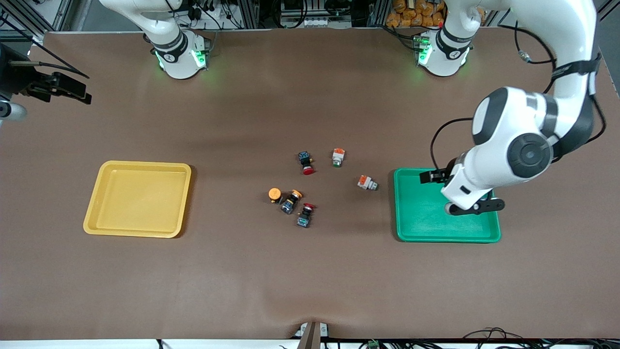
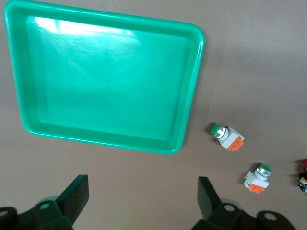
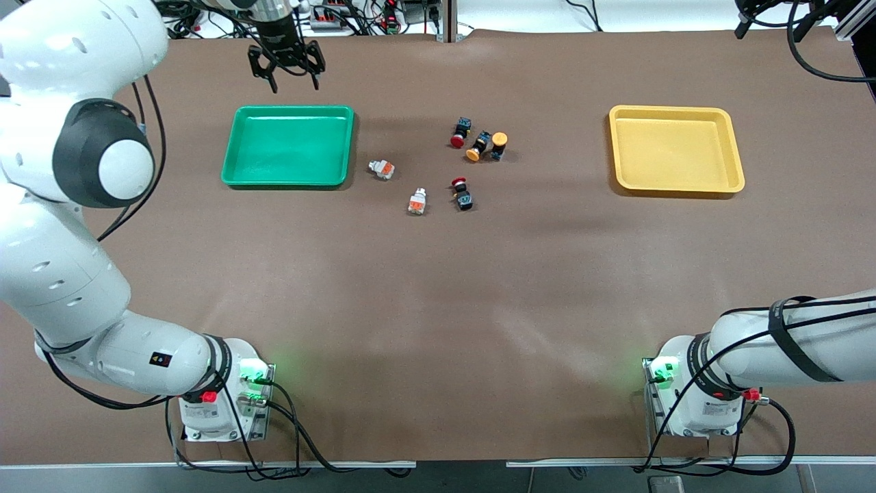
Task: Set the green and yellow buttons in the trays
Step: 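Lower the left gripper to the green switch while the right gripper reaches the yellow switch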
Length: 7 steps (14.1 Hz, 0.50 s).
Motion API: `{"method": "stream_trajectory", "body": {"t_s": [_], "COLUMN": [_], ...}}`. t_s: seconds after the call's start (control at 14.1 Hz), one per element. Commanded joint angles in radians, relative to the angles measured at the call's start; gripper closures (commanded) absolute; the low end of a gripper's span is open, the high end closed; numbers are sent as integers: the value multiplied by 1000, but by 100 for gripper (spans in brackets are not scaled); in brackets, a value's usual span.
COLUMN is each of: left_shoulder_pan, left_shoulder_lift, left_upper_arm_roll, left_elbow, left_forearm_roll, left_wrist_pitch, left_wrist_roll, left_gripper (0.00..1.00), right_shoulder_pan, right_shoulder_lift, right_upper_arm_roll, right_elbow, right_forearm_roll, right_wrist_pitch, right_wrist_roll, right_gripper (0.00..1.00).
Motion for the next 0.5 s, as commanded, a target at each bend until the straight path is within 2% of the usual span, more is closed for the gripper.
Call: {"method": "stream_trajectory", "body": {"t_s": [0.0,0.07,0.21,0.43], "left_shoulder_pan": [-61,-81,-135,-135], "left_shoulder_lift": [-6,-9,14,34], "left_upper_arm_roll": [1,1,3,1], "left_elbow": [-76,-113,-126,-161], "left_forearm_roll": [-14,-12,2,0], "left_wrist_pitch": [85,139,174,228], "left_wrist_roll": [-91,-155,-285,-375], "left_gripper": [0,0,0,0], "right_shoulder_pan": [65,91,129,164], "right_shoulder_lift": [25,36,64,131], "right_upper_arm_roll": [0,0,1,0], "right_elbow": [-7,-7,-5,-2], "right_forearm_roll": [-2,-2,7,71], "right_wrist_pitch": [44,62,100,169], "right_wrist_roll": [101,131,194,314], "right_gripper": [0,0,0,0]}}
